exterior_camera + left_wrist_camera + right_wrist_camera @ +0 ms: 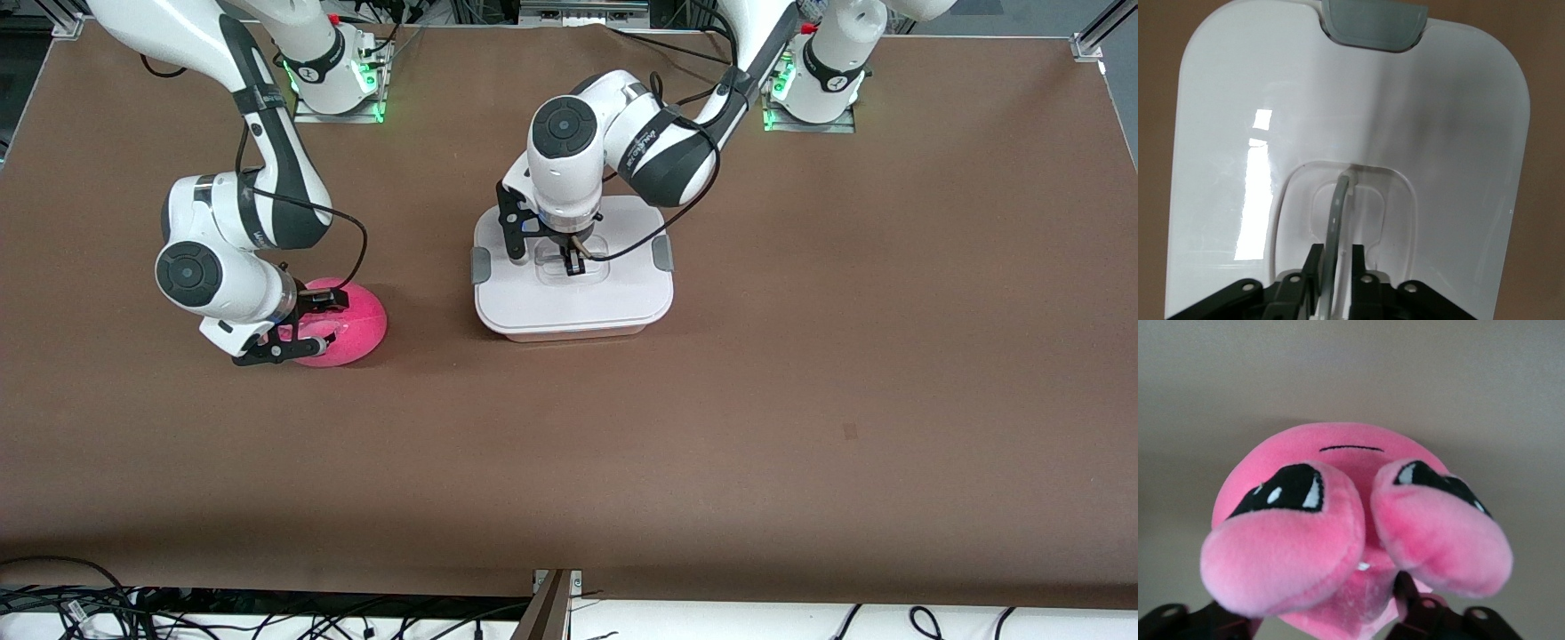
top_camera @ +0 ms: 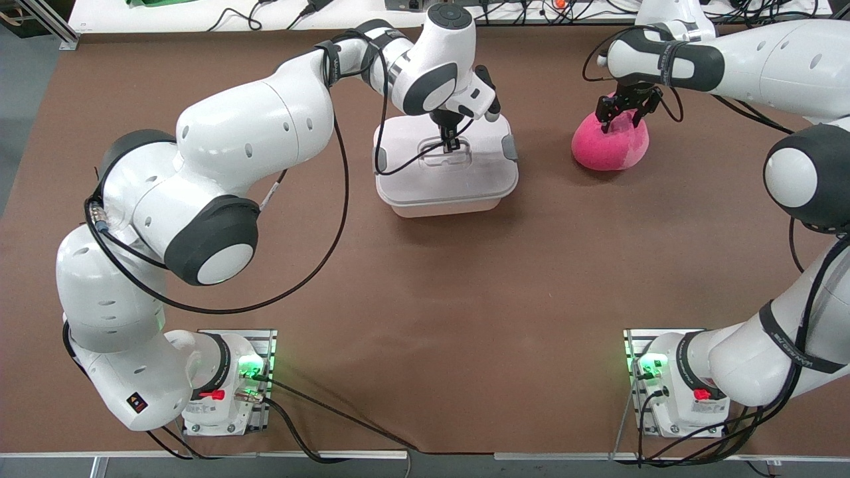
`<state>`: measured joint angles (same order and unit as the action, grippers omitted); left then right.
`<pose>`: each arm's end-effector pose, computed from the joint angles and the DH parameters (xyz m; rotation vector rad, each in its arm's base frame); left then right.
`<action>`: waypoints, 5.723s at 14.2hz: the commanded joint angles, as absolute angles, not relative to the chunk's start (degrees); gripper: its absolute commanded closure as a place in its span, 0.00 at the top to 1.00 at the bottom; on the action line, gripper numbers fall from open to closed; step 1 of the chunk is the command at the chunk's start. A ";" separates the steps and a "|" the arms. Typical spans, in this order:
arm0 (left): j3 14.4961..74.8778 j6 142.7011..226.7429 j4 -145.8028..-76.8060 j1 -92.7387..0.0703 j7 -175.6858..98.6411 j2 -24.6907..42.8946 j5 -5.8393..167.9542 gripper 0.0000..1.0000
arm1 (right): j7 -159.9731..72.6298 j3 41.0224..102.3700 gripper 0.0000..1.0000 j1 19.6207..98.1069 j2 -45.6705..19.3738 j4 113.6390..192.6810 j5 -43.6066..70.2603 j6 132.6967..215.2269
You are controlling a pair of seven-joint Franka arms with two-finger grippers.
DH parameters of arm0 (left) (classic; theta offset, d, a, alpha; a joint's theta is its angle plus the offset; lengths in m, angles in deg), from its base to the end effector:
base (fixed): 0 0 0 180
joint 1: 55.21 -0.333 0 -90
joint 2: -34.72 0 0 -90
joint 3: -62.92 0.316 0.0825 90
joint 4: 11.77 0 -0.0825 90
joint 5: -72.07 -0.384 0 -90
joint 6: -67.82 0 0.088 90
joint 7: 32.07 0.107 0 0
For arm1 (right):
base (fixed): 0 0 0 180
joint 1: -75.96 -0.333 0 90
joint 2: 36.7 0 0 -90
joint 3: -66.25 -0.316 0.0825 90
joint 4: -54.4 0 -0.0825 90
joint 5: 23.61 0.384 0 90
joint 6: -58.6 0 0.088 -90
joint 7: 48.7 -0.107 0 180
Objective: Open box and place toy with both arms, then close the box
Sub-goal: 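Grasp the lid handle with the left gripper while the right gripper grasps the toy, then lift the lid aside with the left gripper while the right gripper carries the toy, then lower the pink toy into the box and open the right gripper, then bring the lid over the box with the left gripper while the right gripper withdraws, then press the lid down onto the box with the left gripper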
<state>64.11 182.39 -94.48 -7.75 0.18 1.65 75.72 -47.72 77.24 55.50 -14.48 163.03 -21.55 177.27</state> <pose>0.4854 -0.5168 0.3514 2.4219 -1.9317 -0.0409 0.5947 0.1062 0.2863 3.0565 0.2579 -0.3096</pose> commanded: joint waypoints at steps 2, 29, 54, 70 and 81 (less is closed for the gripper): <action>64.24 181.82 -94.12 -6.96 0.54 3.35 74.44 0.00 | -46.59 77.15 0.00 55.92 -16.40 165.32 -20.44 178.66; 64.95 149.83 -86.65 -49.58 23.38 9.06 79.36 0.00 | -11.35 64.58 0.00 30.44 -9.29 135.35 -33.80 160.38; 64.33 149.65 -86.82 -48.19 23.74 8.97 79.36 0.00 | -41.15 78.34 1.00 29.90 -14.71 135.17 -22.93 169.35; 64.42 172.76 -86.91 -7.59 11.72 0.98 79.27 0.00 | -41.05 73.01 1.00 60.67 -36.00 139.83 -23.69 139.82; 64.77 174.61 -87.00 -6.87 7.22 -4.21 75.49 0.00 | -43.52 73.98 1.00 61.11 -32.75 136.84 -24.40 140.96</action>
<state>64.20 174.56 -87.86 -7.21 9.56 -1.94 77.39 -43.16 74.46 60.30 -33.44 138.61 -23.56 141.58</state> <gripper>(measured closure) 0.930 0.000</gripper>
